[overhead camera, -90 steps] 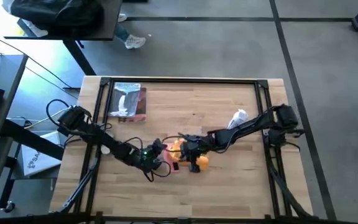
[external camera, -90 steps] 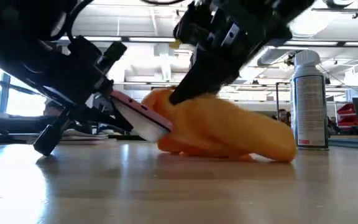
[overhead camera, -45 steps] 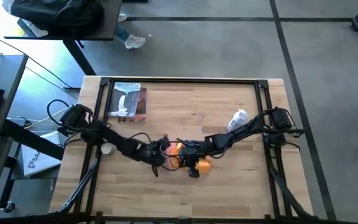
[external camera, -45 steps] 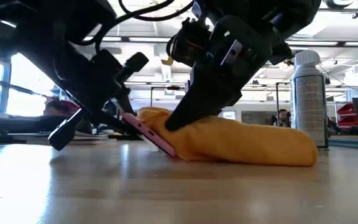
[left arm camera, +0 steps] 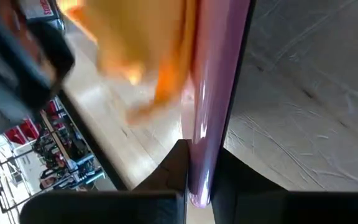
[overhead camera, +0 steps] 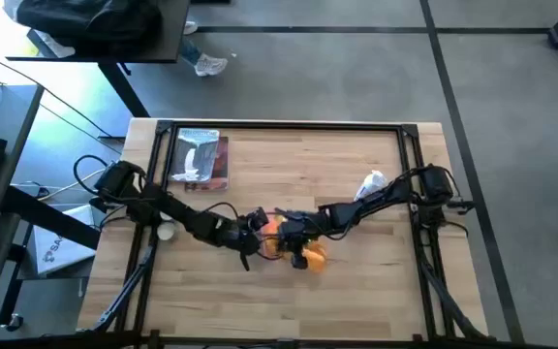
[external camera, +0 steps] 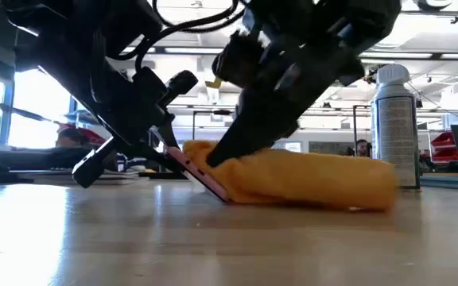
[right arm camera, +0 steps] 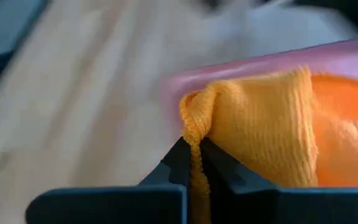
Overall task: Apply microfiber cloth
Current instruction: Wipe the front and back of the cellphone with the yellow microfiber cloth
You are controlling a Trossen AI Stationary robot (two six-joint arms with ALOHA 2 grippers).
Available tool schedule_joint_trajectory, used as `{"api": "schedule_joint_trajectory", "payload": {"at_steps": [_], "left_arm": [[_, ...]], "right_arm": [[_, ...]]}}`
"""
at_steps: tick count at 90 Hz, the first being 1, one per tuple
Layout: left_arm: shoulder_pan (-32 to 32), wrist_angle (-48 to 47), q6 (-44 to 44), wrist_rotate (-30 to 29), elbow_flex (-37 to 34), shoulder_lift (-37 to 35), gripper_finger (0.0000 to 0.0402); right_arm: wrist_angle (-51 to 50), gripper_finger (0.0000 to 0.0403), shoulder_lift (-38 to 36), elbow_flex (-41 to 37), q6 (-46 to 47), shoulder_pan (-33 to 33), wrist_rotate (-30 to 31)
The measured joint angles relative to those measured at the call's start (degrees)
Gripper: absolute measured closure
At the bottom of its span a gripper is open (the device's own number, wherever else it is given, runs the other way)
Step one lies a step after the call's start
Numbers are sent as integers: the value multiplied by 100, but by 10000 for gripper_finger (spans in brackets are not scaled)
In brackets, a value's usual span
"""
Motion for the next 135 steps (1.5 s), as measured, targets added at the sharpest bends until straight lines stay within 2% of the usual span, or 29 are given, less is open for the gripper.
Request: {"api": "schedule_joint_trajectory", "payload": {"at_steps": [13, 34, 43, 49, 56, 75, 87, 102, 116, 135], "left_arm": [[-2, 0, -4, 9, 0, 0, 390], [0, 9, -2, -5, -2, 2, 390], [0, 11, -47, -8, -2, 4, 390], [0, 11, -96, -11, -2, 4, 390], [-1, 11, -92, -11, -4, 4, 390], [-2, 11, -96, -11, -2, 4, 390], [0, 11, -96, -13, -2, 4, 390], [0, 13, 49, -17, -2, 4, 390], [0, 15, 140, -22, -2, 4, 390], [0, -4, 229, -123, -4, 7, 390]], "right_arm": [[-274, 403, 0, 0, -77, -199, 176], [-254, 403, 0, 0, -31, 93, -572], [-267, 403, 0, 0, -16, 298, -620], [-267, 403, 0, 0, 11, 375, -532], [-267, 403, 0, 0, 22, 392, -155], [-348, 403, 0, 0, -52, 61, 461], [-447, 403, 0, 0, -110, -27, 291], [-457, 403, 0, 0, -138, 279, -39], [-333, 403, 96, 0, -18, 508, 7], [-232, 403, 188, 0, 118, 407, 207]]}}
